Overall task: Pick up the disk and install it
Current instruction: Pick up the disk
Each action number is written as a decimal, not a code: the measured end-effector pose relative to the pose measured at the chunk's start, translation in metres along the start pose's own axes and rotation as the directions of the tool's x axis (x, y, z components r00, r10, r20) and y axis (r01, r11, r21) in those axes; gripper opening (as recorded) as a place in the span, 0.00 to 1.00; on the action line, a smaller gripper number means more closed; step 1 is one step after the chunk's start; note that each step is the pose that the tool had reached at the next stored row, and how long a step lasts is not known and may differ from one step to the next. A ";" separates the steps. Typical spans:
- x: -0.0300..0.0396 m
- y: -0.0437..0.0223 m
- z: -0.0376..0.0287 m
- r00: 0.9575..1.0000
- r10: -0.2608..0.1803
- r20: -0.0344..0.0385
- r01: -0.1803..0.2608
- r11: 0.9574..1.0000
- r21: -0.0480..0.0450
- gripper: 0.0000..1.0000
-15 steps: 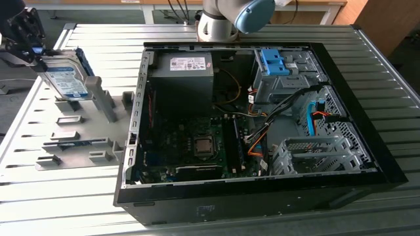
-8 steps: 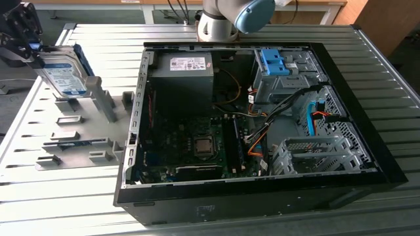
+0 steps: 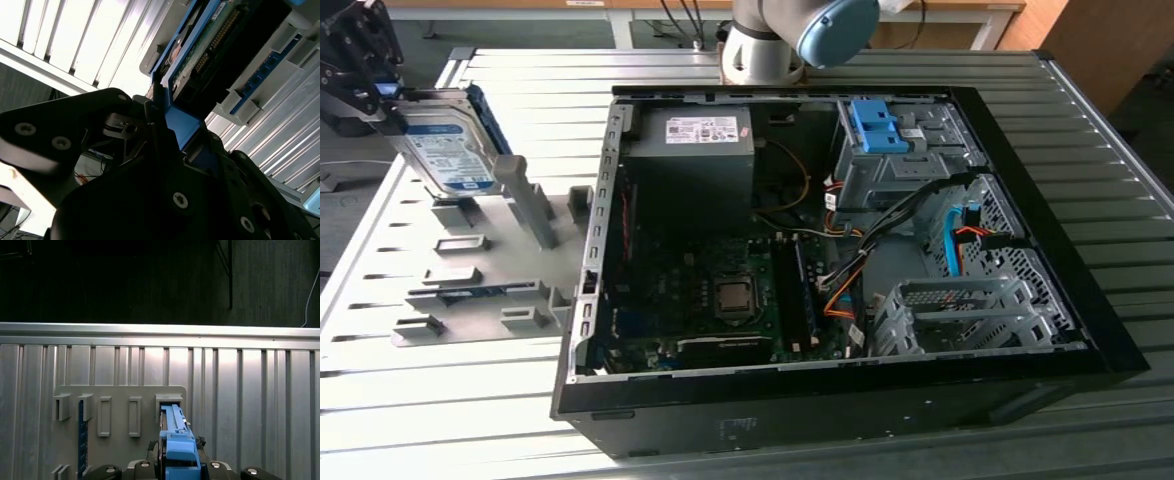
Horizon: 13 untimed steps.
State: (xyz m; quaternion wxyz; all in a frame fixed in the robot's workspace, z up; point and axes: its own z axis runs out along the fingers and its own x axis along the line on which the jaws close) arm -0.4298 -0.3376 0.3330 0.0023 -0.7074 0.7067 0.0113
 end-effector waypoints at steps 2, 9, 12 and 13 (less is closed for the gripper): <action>0.0000 0.0000 -0.0002 1.000 0.000 0.000 0.000 1.000 0.000 0.36; -0.0001 0.0000 -0.0020 1.000 0.000 0.000 0.000 1.000 0.000 0.36; -0.0001 0.0000 -0.0029 1.000 0.000 0.000 0.000 1.000 0.000 0.36; -0.0001 0.0000 -0.0031 1.000 0.000 0.000 0.000 1.000 0.000 0.36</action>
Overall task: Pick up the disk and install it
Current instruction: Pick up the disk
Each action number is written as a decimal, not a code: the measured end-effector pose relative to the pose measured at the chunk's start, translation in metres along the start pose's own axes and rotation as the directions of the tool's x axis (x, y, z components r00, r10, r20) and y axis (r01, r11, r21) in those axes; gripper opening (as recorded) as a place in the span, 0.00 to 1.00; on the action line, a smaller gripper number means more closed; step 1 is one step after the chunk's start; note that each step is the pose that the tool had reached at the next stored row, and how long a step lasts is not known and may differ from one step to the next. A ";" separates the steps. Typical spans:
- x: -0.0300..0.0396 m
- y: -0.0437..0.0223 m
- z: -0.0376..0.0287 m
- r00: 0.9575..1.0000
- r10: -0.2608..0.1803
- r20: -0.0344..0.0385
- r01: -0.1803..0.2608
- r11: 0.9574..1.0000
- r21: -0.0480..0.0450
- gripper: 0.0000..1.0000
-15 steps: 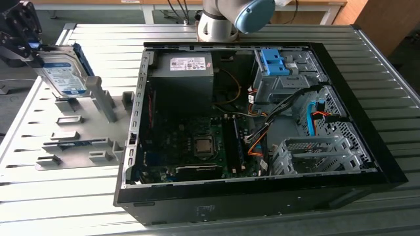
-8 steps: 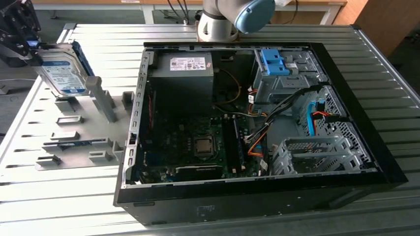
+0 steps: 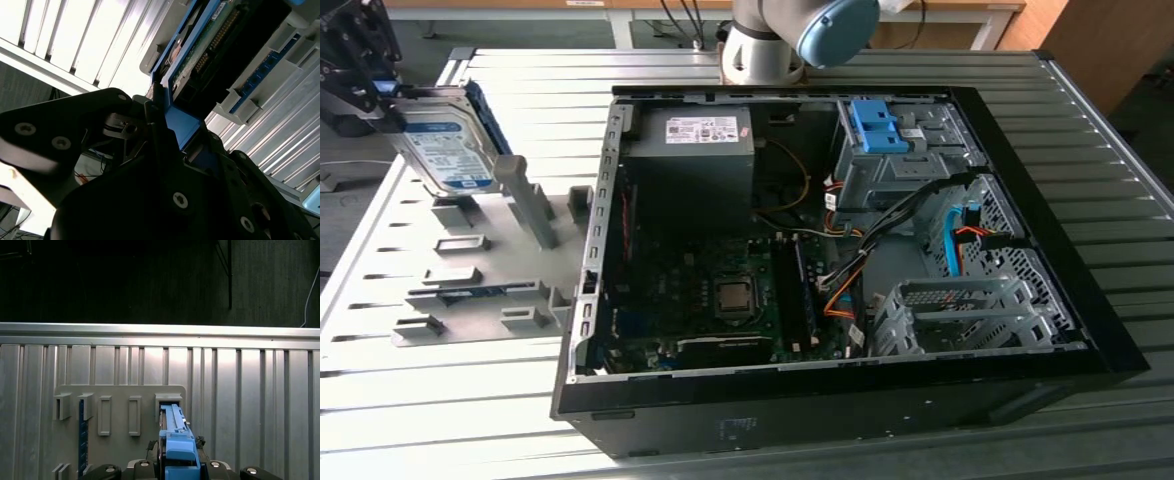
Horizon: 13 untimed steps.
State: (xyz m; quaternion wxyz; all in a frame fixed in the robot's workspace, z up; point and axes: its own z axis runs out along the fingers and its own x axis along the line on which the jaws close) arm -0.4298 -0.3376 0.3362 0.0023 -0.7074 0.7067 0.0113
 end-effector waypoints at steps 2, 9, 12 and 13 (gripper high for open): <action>0.0000 0.0000 -0.0004 1.000 0.000 0.000 0.000 1.000 0.000 0.36; -0.0001 0.0001 -0.0061 1.000 0.000 0.000 0.000 1.000 0.000 0.36; -0.0001 0.0001 -0.0070 1.000 0.000 0.000 0.000 1.000 0.000 0.36; -0.0001 0.0001 -0.0073 1.000 0.000 0.000 0.000 1.000 0.000 0.36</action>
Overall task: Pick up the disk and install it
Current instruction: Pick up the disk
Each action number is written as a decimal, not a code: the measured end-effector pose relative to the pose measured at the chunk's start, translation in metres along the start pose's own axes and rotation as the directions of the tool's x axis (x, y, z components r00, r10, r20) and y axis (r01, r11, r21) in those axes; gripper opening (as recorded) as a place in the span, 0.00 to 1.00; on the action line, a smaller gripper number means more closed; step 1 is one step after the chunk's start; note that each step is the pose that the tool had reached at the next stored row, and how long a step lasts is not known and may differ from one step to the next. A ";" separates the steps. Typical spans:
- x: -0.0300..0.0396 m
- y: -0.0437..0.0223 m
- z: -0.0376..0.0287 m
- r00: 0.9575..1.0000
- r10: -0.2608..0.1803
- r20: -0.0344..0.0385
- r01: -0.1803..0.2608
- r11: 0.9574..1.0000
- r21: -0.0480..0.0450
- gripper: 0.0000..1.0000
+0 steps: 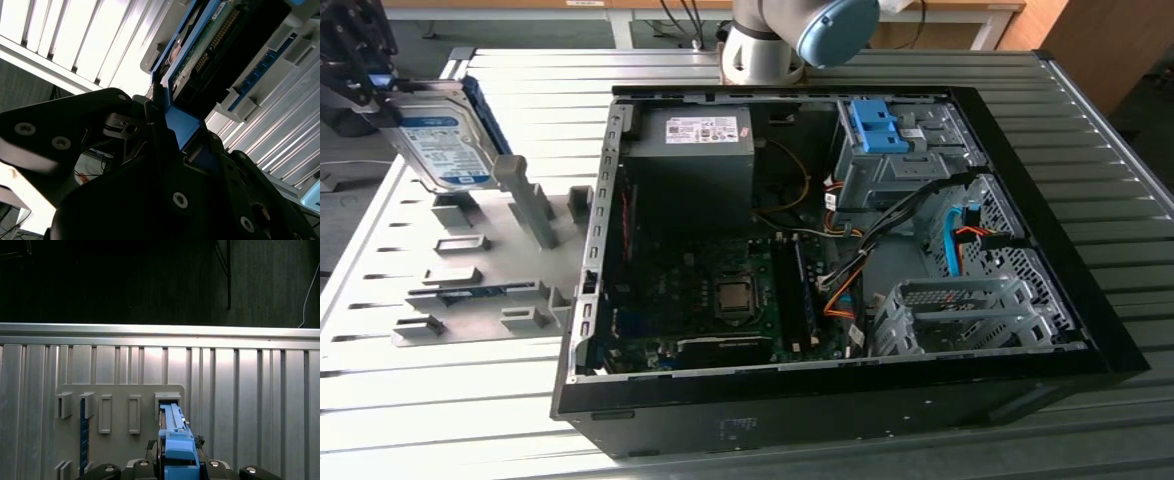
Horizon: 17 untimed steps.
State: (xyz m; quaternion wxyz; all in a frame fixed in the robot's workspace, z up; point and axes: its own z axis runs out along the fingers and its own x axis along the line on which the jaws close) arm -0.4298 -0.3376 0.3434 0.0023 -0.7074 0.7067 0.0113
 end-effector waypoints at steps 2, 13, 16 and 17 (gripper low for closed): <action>0.0000 0.0000 -0.0005 1.000 0.000 0.000 0.000 1.000 0.000 0.36; -0.0001 0.0001 -0.0054 1.000 0.000 0.000 0.000 1.000 0.000 0.36; -0.0001 0.0001 -0.0063 1.000 0.000 0.000 0.000 1.000 0.000 0.36; -0.0001 0.0001 -0.0066 1.000 0.000 0.000 0.000 1.000 0.000 0.36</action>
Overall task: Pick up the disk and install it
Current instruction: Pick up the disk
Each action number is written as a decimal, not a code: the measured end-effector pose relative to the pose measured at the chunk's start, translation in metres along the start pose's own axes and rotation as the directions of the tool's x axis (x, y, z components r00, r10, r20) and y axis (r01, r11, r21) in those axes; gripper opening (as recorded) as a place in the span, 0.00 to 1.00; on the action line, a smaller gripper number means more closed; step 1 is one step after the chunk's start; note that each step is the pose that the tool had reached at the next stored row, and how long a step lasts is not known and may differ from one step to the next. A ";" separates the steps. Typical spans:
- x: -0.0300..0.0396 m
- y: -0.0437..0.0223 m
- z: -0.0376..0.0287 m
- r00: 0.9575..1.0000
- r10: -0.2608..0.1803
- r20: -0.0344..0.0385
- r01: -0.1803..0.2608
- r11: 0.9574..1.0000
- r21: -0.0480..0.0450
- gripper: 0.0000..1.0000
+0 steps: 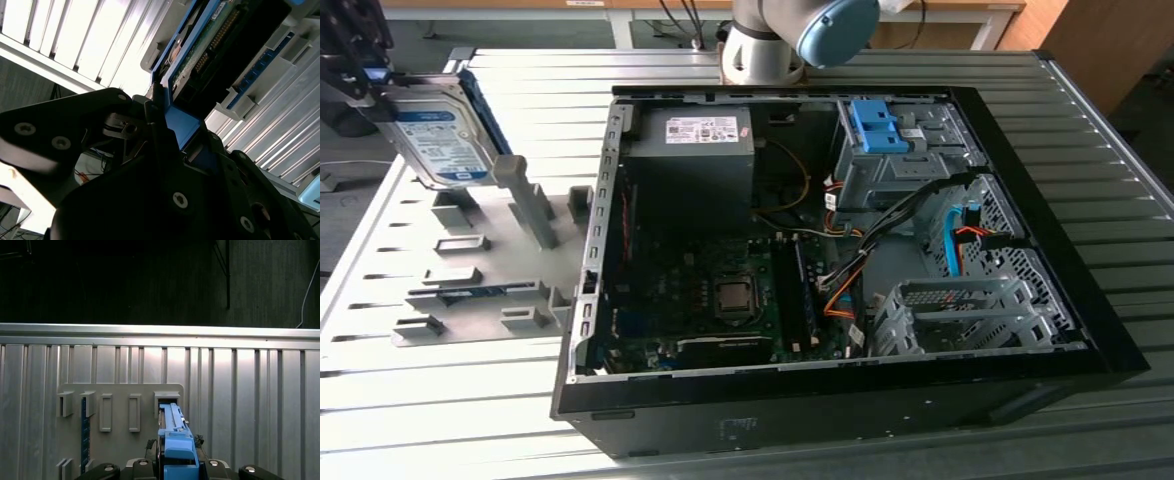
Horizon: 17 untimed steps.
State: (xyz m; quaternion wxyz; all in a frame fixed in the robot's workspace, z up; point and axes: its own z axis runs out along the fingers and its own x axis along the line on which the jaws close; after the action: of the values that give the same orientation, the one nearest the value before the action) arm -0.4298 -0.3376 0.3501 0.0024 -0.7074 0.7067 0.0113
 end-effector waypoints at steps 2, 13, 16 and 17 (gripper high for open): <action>0.0000 0.0000 -0.0010 1.000 0.000 0.000 0.000 1.000 0.000 0.36; -0.0001 0.0000 -0.0044 1.000 0.000 0.000 0.000 1.000 0.000 0.36; -0.0001 0.0000 -0.0053 1.000 0.000 0.000 0.000 1.000 0.000 0.36; -0.0001 0.0000 -0.0054 1.000 0.000 0.000 0.000 1.000 0.000 0.36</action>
State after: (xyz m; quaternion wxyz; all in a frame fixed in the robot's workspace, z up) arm -0.4298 -0.3376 0.3555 0.0024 -0.7074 0.7067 0.0113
